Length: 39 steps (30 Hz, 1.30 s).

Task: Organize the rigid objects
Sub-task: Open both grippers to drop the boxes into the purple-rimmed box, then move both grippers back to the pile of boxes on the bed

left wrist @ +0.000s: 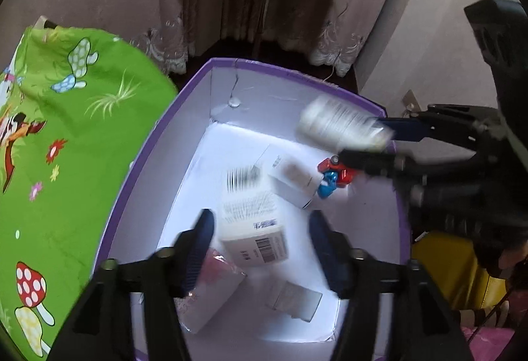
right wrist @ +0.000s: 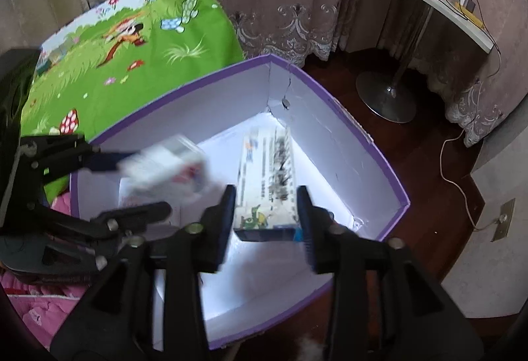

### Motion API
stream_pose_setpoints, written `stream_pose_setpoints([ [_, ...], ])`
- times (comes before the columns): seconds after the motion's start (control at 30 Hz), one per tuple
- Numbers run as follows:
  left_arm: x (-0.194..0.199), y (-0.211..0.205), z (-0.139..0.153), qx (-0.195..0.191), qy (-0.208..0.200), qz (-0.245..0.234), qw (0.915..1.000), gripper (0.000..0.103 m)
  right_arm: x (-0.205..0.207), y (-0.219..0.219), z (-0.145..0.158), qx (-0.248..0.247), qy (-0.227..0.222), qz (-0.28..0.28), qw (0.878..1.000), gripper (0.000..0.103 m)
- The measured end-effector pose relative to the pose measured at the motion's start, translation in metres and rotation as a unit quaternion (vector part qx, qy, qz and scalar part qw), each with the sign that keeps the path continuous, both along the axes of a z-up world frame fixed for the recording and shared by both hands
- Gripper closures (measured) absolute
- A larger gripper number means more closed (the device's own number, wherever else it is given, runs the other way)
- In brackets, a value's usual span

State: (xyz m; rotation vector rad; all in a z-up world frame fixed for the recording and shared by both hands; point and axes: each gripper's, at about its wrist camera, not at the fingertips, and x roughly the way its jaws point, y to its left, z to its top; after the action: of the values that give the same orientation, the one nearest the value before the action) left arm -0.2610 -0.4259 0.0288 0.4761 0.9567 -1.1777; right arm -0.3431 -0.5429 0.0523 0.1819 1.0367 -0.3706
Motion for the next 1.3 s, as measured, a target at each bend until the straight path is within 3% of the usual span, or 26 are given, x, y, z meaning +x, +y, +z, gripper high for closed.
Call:
stream_pose_setpoints([
  [0.07,0.000,0.005,0.001,-0.004,-0.013,0.007,0.9999,0.033,-0.004,0.006,0.000,-0.008,0.011,0.006,1.000,0.030],
  [0.27,0.028,0.049,0.011,-0.017,-0.054,0.069,0.9960,0.033,-0.005,0.015,0.011,-0.009,-0.003,0.019,1.000,0.029],
  [0.43,0.078,0.120,0.028,-0.025,-0.110,0.177,0.9778,0.033,0.044,0.051,0.021,-0.025,-0.014,0.094,0.995,0.029],
  [0.5,0.103,0.159,0.032,-0.026,-0.126,0.232,0.9642,0.033,0.071,0.072,0.021,-0.029,-0.017,0.134,0.990,0.028],
  [0.67,0.168,0.263,0.025,0.009,-0.147,0.364,0.9198,0.030,0.168,0.142,0.009,-0.005,-0.021,0.241,0.970,0.023],
  [0.83,0.228,0.374,0.007,0.049,-0.137,0.488,0.8606,0.030,0.263,0.217,-0.015,0.021,-0.021,0.316,0.948,0.022],
  [0.87,0.237,0.400,0.003,0.053,-0.134,0.516,0.8445,0.030,0.284,0.229,-0.021,0.030,-0.017,0.327,0.944,0.022],
  [0.97,0.256,0.454,-0.007,0.059,-0.117,0.576,0.8070,0.030,0.347,0.262,-0.038,0.067,-0.008,0.346,0.936,0.022],
  [1.03,0.262,0.478,-0.014,0.052,-0.098,0.601,0.7917,0.030,0.387,0.282,-0.047,0.073,0.008,0.348,0.934,0.022],
  [1.1,0.262,0.490,-0.022,0.041,-0.079,0.616,0.7824,0.030,0.421,0.301,-0.048,0.067,-0.001,0.360,0.931,0.021],
  [1.17,0.260,0.493,-0.020,0.026,-0.079,0.617,0.7822,0.029,0.457,0.319,-0.049,0.064,-0.005,0.378,0.924,0.021],
  [1.3,0.260,0.487,-0.021,0.038,-0.079,0.615,0.7834,0.023,0.530,0.356,-0.058,0.028,-0.014,0.406,0.913,0.016],
])
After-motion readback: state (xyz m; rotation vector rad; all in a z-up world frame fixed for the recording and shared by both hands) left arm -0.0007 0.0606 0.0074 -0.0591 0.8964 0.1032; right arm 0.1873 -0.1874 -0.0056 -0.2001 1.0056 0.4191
